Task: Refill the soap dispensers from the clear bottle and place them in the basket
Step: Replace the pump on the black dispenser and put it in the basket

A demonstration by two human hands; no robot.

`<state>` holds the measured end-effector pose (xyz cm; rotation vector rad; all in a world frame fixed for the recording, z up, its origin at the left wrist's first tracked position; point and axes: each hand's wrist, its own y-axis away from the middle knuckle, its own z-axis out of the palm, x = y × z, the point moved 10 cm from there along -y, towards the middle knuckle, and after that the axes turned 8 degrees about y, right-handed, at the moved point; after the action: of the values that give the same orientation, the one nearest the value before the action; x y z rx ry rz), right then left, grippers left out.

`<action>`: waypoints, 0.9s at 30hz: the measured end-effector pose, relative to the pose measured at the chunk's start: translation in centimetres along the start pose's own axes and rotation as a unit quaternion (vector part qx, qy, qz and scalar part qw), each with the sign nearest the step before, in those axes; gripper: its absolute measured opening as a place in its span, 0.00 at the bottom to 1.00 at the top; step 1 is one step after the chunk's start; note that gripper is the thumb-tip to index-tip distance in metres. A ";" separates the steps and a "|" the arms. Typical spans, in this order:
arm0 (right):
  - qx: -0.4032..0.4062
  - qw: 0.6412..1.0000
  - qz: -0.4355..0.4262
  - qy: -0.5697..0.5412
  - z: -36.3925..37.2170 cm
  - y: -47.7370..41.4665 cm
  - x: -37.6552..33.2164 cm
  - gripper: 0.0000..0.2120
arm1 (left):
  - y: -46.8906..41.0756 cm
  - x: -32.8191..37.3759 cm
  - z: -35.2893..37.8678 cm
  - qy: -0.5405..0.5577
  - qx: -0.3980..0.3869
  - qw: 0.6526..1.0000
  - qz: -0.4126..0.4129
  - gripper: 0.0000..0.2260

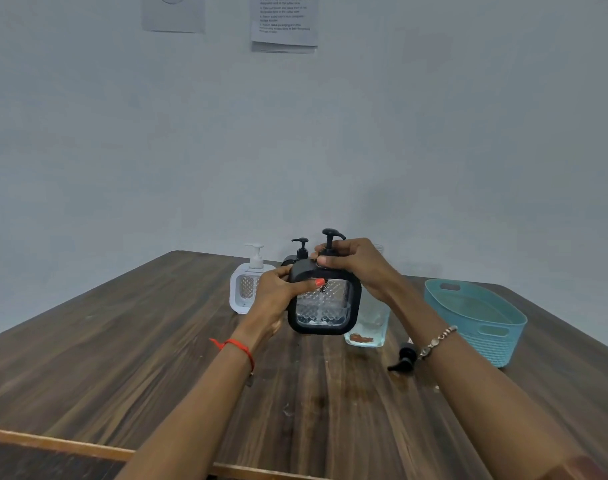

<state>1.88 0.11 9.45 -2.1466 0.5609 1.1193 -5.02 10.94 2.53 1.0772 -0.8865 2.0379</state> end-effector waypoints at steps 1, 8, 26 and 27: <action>0.009 1.000 0.000 0.003 -0.1 0.0 0.0 0.10 | 0.0 0.0 0.1 0.000 0.000 1.000 0.001 0.14; 0.185 0.981 -0.009 0.057 -0.9 1.2 -0.4 0.10 | 0.1 0.4 0.0 -0.033 0.045 0.998 0.042 0.17; 0.037 0.999 -0.005 0.016 -1.0 0.6 -0.2 0.15 | 0.2 0.1 0.2 -0.011 0.009 1.000 -0.004 0.14; 0.061 0.998 -0.001 0.010 -1.1 0.8 -0.1 0.15 | 0.1 0.1 0.2 -0.006 0.012 1.000 -0.003 0.14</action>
<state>1.96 -1.28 9.70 -2.0537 0.6190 1.0367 -5.06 10.68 2.64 1.1051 -0.8663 2.0432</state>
